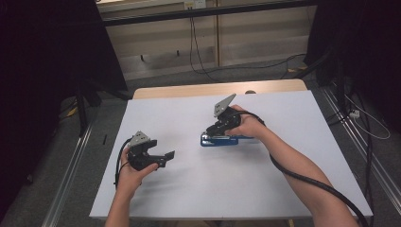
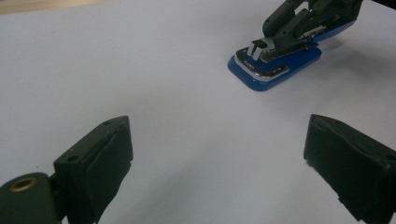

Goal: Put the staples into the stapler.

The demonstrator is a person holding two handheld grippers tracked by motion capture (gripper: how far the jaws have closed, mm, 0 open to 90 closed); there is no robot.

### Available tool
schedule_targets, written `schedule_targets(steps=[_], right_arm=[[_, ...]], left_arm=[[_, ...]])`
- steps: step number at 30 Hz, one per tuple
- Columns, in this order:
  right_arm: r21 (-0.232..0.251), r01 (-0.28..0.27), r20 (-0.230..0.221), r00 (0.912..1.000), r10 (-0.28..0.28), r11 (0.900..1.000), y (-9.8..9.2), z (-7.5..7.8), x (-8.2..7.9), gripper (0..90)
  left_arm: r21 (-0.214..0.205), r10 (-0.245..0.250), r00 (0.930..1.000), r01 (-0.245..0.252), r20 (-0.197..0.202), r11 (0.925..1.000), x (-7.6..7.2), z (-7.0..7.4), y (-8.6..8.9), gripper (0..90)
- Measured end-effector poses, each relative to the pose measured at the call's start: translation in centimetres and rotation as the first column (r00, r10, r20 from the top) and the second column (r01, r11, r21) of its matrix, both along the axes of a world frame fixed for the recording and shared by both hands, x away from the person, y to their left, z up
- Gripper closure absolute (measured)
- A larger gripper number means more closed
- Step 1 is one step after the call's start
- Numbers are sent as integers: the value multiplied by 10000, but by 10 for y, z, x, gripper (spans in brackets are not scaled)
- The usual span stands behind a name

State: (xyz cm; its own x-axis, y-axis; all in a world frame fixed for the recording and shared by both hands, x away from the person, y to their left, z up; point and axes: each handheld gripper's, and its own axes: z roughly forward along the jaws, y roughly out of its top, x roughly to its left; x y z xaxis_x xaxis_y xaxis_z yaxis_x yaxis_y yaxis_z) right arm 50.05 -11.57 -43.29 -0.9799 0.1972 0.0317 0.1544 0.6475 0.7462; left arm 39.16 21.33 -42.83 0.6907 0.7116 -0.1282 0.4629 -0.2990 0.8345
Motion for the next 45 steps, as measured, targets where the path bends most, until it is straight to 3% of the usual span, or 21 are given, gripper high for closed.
schedule_targets(steps=[26,36,45], right_arm=[[-278,-129,53,9999,131,9995,8,3,1,795],[-62,46,-191,9998,-47,10000,9,1,3,783],[310,634,-313,9976,-624,9975,5,1,-2,655]], left_arm=[[19,-22,10000,22,-9,10000,0,0,0,82],[12,-57,10000,57,-1,10000,1,0,-1,82],[-25,-27,10000,27,-26,10000,1,-1,-1,82]])
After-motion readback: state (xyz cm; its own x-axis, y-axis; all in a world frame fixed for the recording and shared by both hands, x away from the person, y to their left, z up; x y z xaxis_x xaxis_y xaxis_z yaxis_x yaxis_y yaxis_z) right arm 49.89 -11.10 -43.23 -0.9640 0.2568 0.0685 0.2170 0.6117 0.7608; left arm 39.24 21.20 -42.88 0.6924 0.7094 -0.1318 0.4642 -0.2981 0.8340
